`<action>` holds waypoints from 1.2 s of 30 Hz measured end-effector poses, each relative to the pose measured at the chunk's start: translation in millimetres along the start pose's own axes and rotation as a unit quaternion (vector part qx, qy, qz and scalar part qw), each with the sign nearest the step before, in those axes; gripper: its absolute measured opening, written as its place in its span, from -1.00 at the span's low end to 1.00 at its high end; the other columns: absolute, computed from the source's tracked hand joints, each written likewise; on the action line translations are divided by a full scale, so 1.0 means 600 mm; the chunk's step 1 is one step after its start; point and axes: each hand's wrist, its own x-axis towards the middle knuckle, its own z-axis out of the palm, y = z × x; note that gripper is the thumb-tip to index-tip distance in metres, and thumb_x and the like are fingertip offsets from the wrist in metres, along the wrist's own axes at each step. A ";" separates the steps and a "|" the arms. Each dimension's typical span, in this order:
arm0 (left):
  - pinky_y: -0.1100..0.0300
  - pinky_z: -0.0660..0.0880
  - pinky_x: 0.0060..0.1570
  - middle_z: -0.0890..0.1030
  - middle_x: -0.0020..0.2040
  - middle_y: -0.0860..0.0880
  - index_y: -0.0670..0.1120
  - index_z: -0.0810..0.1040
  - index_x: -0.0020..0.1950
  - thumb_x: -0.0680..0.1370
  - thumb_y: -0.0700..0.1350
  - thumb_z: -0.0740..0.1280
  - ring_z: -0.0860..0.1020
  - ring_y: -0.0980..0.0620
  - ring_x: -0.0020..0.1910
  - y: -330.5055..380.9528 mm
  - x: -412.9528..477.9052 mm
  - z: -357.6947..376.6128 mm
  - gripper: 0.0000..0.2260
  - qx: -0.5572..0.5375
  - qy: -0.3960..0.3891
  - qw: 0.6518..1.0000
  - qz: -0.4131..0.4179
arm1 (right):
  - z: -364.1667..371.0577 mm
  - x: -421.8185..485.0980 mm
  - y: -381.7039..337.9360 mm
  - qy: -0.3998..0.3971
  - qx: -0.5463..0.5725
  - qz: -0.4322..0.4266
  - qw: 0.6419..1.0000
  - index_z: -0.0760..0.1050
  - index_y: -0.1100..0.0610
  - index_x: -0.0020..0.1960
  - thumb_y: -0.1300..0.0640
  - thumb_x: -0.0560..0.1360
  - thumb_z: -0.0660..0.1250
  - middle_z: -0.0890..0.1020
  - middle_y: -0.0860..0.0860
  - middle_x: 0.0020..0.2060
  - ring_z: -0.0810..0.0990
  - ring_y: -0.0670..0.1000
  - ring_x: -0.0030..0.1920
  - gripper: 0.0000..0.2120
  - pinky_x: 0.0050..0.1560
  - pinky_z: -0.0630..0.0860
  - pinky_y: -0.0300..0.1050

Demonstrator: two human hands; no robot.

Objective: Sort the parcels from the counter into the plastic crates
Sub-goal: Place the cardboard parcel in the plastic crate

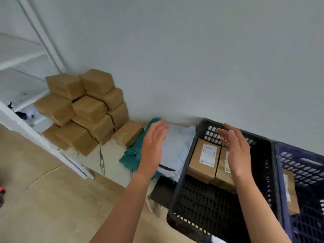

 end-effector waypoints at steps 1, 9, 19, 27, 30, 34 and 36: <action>-0.05 0.42 0.49 0.66 0.29 0.02 0.05 0.60 0.30 0.62 0.02 0.31 0.58 0.06 0.35 0.006 0.005 -0.044 -0.74 0.002 0.009 1.000 0.003 | 0.040 -0.007 -0.009 -0.009 0.004 -0.001 1.000 0.55 -0.02 0.39 -0.02 0.75 0.12 0.71 -0.09 0.18 0.64 -0.16 0.25 -0.68 0.45 0.47 0.11; -0.04 0.44 0.47 0.68 0.25 0.10 0.03 0.56 0.38 0.71 -0.02 0.25 0.59 0.12 0.34 0.061 0.017 -0.337 -0.74 0.024 0.086 0.996 0.017 | 0.339 -0.064 -0.069 -0.088 0.034 -0.026 0.995 0.54 0.02 0.41 0.01 0.76 0.11 0.72 -0.03 0.19 0.64 -0.07 0.28 -0.67 0.45 0.48 0.14; -0.03 0.46 0.44 0.67 0.21 0.17 0.14 0.57 0.33 0.61 0.07 0.23 0.59 0.13 0.31 0.071 0.042 -0.543 -0.69 0.034 0.174 0.984 0.010 | 0.584 -0.072 -0.111 -0.181 0.042 -0.012 0.983 0.56 -0.02 0.38 0.00 0.77 0.10 0.73 -0.06 0.16 0.64 -0.10 0.27 -0.68 0.44 0.49 0.11; -0.05 0.44 0.47 0.67 0.23 0.16 0.15 0.57 0.36 0.62 0.08 0.23 0.57 0.12 0.35 0.048 0.138 -0.664 -0.68 0.078 0.214 0.973 -0.030 | 0.792 0.014 -0.033 -0.196 0.050 0.075 0.976 0.56 -0.11 0.23 -0.02 0.72 0.16 0.72 -0.06 0.13 0.66 -0.05 0.22 -0.78 0.38 0.52 0.08; -0.02 0.43 0.48 0.67 0.21 0.19 0.15 0.56 0.35 0.67 0.03 0.24 0.56 0.13 0.35 0.050 0.195 -0.700 -0.73 0.095 0.216 0.971 -0.046 | 0.869 0.048 0.022 -0.175 0.035 0.175 0.968 0.48 -0.11 0.24 -0.05 0.69 0.23 0.60 0.00 0.28 0.58 0.06 0.29 -0.85 0.40 0.50 0.12; 0.17 0.46 0.38 0.65 0.23 0.20 0.13 0.55 0.39 0.73 -0.08 0.24 0.56 0.26 0.29 0.050 0.280 -0.731 -0.74 0.142 0.204 0.967 -0.053 | 0.947 0.076 0.100 -0.157 0.049 0.368 0.915 0.19 0.04 0.62 -0.15 0.62 0.38 0.41 0.12 0.49 0.44 0.23 0.44 -0.32 0.35 0.49 0.20; 0.26 0.47 0.33 0.63 0.26 0.20 0.15 0.54 0.39 0.73 -0.06 0.26 0.55 0.32 0.28 0.040 0.318 -0.738 -0.75 0.176 0.188 0.965 -0.057 | 0.972 0.083 0.137 -0.183 0.074 0.445 0.873 0.13 0.00 0.65 -0.18 0.58 0.43 0.35 0.12 0.54 0.40 0.30 0.47 -0.21 0.38 0.46 0.31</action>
